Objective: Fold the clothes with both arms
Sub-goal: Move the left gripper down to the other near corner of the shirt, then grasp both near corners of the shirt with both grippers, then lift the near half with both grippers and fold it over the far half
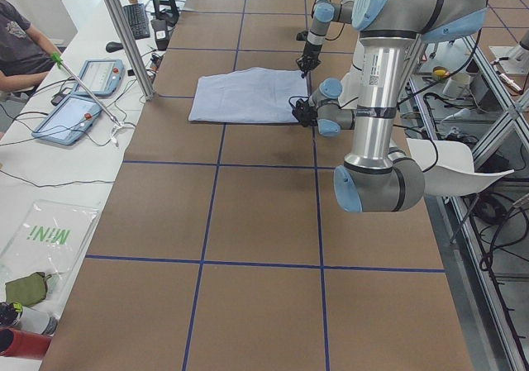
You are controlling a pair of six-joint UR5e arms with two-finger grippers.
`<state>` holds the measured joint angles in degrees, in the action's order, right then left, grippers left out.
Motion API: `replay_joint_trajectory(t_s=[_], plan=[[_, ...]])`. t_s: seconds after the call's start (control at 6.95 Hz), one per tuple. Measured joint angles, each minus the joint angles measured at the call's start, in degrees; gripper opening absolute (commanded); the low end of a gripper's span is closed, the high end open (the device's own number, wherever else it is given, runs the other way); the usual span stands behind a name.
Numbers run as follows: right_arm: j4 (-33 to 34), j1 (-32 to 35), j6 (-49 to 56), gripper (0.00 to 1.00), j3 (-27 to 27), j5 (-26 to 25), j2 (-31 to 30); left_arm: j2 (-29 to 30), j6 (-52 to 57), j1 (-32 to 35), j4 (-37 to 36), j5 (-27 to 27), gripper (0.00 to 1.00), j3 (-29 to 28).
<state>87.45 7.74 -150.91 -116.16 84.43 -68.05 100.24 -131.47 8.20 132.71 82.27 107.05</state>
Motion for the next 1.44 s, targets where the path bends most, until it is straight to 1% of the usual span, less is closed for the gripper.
replay_joint_trajectory(t_s=[0.43, 0.72, 0.86, 1.01, 1.15, 1.3, 1.44], plan=[[0.0, 0.1, 0.0, 0.00, -0.2, 0.1, -0.3, -0.1, -1.0, -0.5, 0.0, 0.1, 0.00, 0.1], [0.0, 0.1, -0.2, 0.00, -2.4, 0.1, -1.9, -0.1, -0.8, -0.5, 0.0, 0.3, 0.00, 1.8], [0.1, -0.1, -0.6, 0.00, -4.7, 0.1, -3.5, -0.4, -0.8, -0.3, -0.1, 0.7, 0.00, 4.4], [0.9, -0.5, -0.8, 0.00, -8.1, 0.2, -5.3, -1.1, -0.8, -0.2, -1.0, 1.8, 0.00, 8.4], [3.4, -0.3, -0.8, 0.00, -12.4, 0.7, -6.5, -1.3, -1.0, 0.1, -3.5, 3.4, 0.00, 13.1], [6.6, 1.3, -0.8, 0.00, -15.8, 2.4, -6.0, -0.5, -1.1, 1.4, -7.1, 4.6, 0.00, 16.9], [8.9, 5.4, -0.5, 0.00, -16.7, 5.7, -4.2, 1.6, -1.0, 4.9, -10.8, 6.5, 0.00, 18.7]])
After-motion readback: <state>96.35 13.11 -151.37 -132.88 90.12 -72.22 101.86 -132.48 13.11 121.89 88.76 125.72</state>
